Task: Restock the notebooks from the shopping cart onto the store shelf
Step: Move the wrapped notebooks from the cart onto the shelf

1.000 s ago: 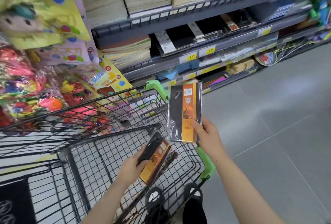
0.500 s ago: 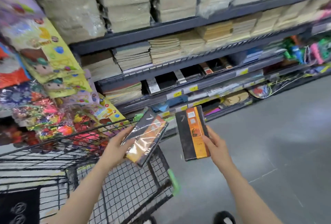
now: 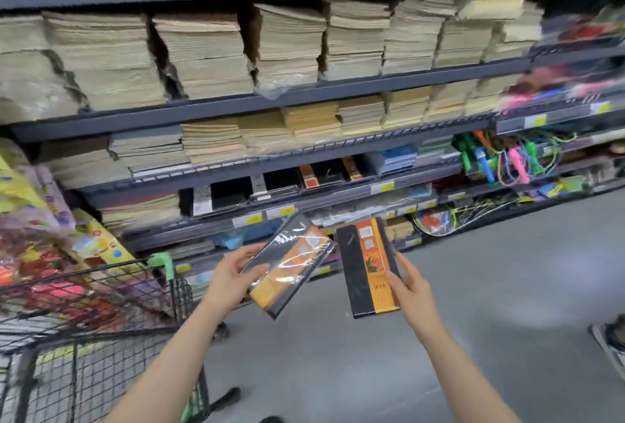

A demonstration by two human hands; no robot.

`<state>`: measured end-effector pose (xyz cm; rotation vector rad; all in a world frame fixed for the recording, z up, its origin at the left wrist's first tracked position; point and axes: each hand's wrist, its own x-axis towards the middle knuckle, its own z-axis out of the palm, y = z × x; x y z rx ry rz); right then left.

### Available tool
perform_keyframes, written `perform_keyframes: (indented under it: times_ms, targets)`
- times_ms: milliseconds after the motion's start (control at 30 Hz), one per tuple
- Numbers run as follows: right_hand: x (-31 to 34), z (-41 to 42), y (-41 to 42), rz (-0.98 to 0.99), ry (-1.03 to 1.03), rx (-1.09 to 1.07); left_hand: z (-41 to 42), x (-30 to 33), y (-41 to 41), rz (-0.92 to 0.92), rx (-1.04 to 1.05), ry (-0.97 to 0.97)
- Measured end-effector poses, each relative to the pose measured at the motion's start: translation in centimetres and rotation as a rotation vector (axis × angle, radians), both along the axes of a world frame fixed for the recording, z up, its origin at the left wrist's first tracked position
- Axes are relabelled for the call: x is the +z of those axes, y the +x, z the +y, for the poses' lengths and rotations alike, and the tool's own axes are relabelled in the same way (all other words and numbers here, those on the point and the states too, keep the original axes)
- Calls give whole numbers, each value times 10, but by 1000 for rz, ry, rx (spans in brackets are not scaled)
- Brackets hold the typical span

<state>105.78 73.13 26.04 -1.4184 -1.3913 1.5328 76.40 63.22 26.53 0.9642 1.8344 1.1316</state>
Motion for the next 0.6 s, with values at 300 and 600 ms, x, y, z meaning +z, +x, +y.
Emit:
perform_keyframes:
  times_ms: [300,600]
  targets:
    - [2,98,47,-153,-11,34,107,-19,11,57,189,-97]
    - [0,214,65,-200,47,10,214,-30,29,49,155,-157]
